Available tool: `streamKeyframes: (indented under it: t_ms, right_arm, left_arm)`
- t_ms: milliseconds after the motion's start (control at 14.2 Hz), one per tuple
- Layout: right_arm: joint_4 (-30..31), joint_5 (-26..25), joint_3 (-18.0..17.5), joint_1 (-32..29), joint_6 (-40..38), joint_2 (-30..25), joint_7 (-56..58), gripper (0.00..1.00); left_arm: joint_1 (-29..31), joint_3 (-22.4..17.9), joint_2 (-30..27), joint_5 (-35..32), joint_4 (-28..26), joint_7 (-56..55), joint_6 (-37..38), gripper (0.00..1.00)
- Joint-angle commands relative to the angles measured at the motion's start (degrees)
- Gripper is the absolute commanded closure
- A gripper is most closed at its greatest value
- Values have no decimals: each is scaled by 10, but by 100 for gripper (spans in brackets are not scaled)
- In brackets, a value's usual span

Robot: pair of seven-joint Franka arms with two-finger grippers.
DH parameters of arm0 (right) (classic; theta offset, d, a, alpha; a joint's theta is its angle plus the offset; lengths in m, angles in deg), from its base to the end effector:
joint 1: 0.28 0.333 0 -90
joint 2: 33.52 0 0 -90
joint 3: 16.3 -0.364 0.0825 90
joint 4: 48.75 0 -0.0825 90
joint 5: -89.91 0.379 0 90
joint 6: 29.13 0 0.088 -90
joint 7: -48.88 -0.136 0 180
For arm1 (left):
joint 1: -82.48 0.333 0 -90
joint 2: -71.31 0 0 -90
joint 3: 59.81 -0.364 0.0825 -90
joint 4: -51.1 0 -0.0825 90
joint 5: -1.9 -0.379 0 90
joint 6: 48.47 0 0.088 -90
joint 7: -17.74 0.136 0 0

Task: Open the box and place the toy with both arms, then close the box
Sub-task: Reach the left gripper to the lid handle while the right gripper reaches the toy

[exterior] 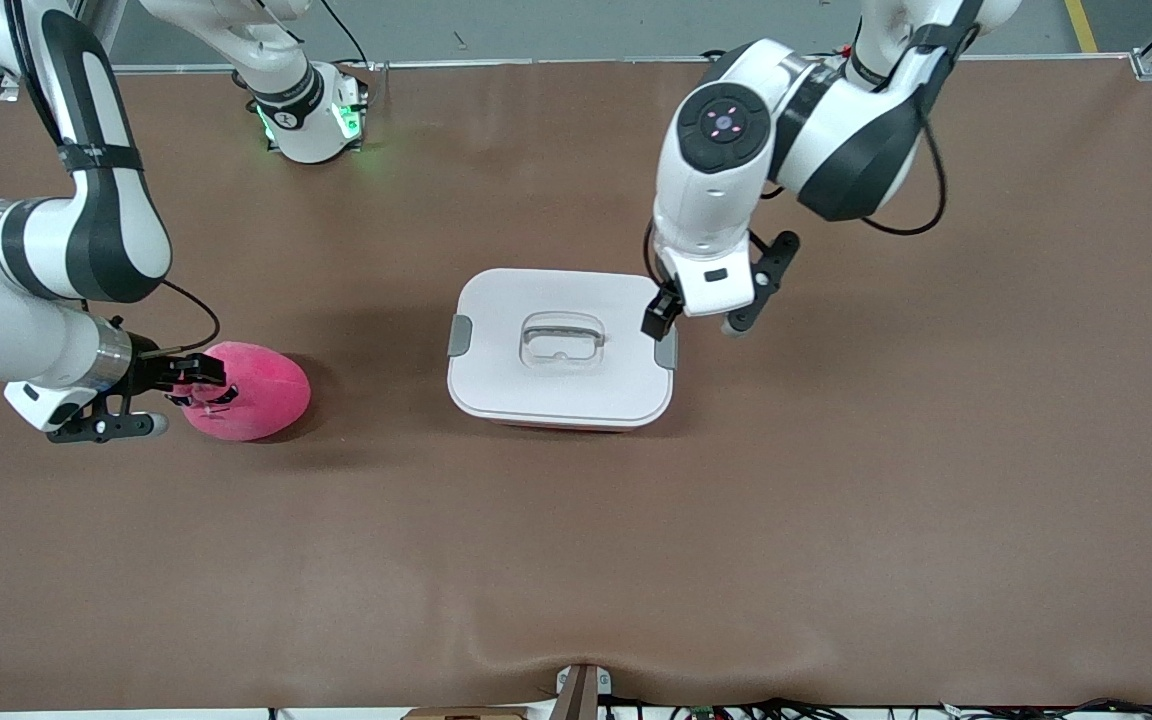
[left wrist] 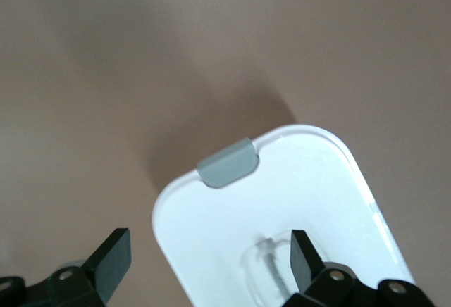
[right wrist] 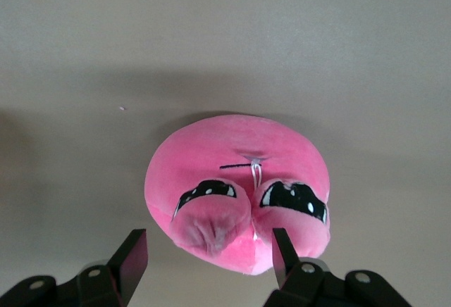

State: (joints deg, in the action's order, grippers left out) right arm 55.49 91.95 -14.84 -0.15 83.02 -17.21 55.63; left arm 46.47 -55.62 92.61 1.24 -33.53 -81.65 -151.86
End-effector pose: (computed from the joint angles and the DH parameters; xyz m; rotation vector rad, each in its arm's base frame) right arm 0.6169 -0.0100 0.3903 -3.0961 -0.1228 0.2241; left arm 0.5233 -0.4310 0.4782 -2.6996 -1.5359 0.0458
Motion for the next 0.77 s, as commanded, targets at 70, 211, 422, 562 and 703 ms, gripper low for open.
streamKeyframes:
  t_ms: [70, 211, 422, 562, 703]
  right_arm:
    - [2, 2, -1, 0, 13, 12, 8, 37]
    - [2, 2, -1, 0, 12, 14, 7, 54]
    - [1, 2, -1, 0, 6, 15, 6, 84]
    - [1, 2, -1, 0, 6, 15, 5, 100]
    - [1, 2, -1, 0, 4, 14, 5, 100]
  left_arm:
    - [-23, -6, 23, -5, 14, -71, -19, 0]
    - [-32, -7, 36, -6, 14, -109, -35, 0]
    - [-37, -7, 51, -6, 14, -176, -61, 0]
    - [-49, -7, 58, -6, 15, -209, -74, 0]
    - [-54, -7, 64, -6, 15, -244, -92, 2]
